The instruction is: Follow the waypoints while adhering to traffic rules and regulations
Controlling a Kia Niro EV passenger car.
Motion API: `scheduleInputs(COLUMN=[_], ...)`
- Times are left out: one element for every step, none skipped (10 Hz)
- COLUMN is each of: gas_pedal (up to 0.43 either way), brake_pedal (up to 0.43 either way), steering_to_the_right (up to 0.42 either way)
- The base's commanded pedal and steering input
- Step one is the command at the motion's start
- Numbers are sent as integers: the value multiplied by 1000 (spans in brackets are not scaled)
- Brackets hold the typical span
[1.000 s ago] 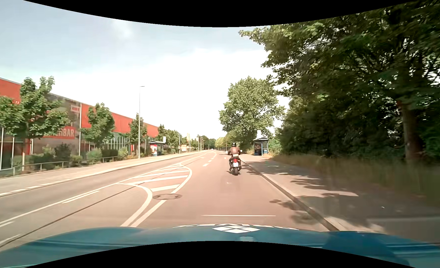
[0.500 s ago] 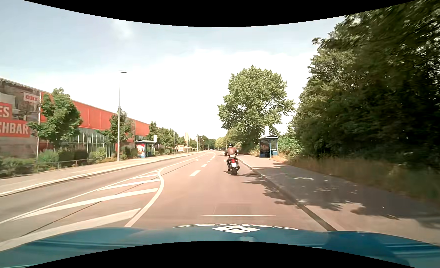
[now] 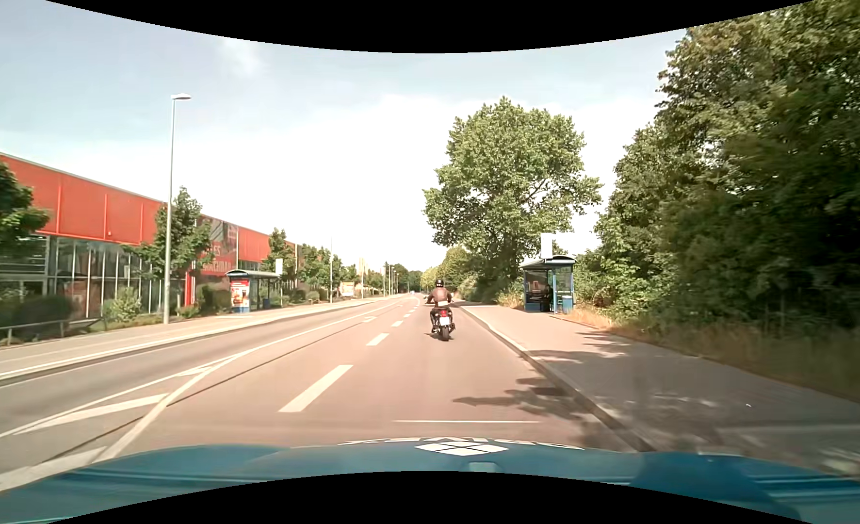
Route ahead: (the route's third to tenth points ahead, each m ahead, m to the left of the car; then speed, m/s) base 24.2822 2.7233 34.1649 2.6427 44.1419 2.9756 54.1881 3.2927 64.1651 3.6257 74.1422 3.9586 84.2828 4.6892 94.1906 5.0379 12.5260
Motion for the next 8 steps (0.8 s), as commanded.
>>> scheduleInputs(gas_pedal=[20,20,20,20,20,20,20,20], brake_pedal=[0,0,0,0,0,0,0,0], steering_to_the_right=[-7,-8,-9,-9,-10,-10,-10,-10])
